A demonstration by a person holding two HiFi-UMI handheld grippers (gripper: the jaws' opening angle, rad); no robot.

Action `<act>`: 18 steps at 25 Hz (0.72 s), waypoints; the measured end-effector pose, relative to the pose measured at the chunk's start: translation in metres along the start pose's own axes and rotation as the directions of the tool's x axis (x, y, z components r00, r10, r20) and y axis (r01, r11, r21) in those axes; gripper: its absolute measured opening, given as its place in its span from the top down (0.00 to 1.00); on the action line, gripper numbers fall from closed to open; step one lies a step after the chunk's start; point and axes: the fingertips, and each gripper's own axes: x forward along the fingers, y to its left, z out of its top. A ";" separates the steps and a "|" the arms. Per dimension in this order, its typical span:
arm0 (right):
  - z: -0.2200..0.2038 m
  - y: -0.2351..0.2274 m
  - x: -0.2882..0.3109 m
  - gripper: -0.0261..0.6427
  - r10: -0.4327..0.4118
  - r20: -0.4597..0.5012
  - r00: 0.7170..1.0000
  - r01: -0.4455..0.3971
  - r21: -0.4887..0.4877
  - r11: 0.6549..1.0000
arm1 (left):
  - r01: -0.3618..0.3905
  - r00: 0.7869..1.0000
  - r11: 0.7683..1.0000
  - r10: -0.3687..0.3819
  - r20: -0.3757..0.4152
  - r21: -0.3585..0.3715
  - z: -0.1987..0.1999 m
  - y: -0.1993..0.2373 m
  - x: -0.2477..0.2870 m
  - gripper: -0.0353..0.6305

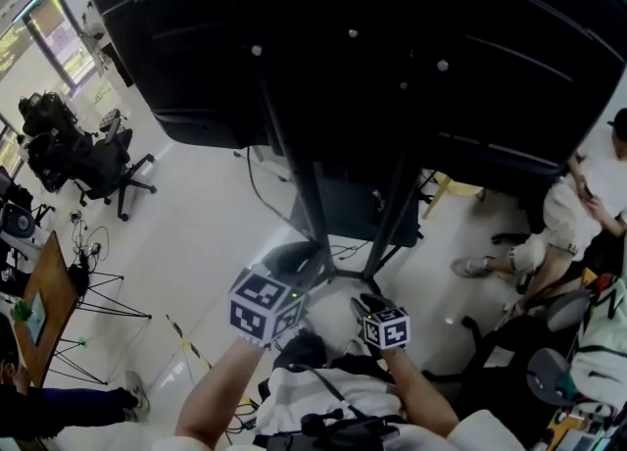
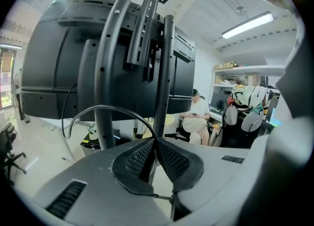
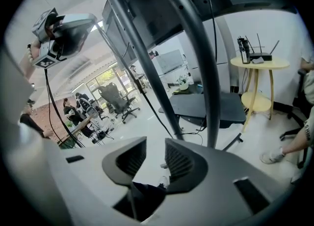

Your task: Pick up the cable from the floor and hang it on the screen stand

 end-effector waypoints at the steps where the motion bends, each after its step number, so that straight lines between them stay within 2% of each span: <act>1: 0.002 0.001 0.001 0.75 0.002 0.001 1.000 -0.002 -0.005 1.000 | -0.002 1.000 1.000 0.002 0.010 0.004 0.007 0.001 -0.002 0.92; 5: 0.009 0.006 0.007 0.66 0.012 -0.007 1.000 -0.013 -0.020 1.000 | 0.007 0.998 1.000 -0.008 0.064 0.014 0.038 0.002 -0.011 0.92; 11: 0.012 0.001 0.018 0.63 -0.023 -0.014 1.000 0.022 -0.043 0.999 | 0.025 0.991 0.999 -0.031 0.127 0.045 0.078 0.001 -0.023 0.92; 18: 0.004 -0.028 0.028 0.63 -0.102 -0.030 0.994 0.101 -0.023 0.995 | 0.088 0.976 0.994 -0.099 0.193 0.063 0.121 -0.009 -0.045 0.92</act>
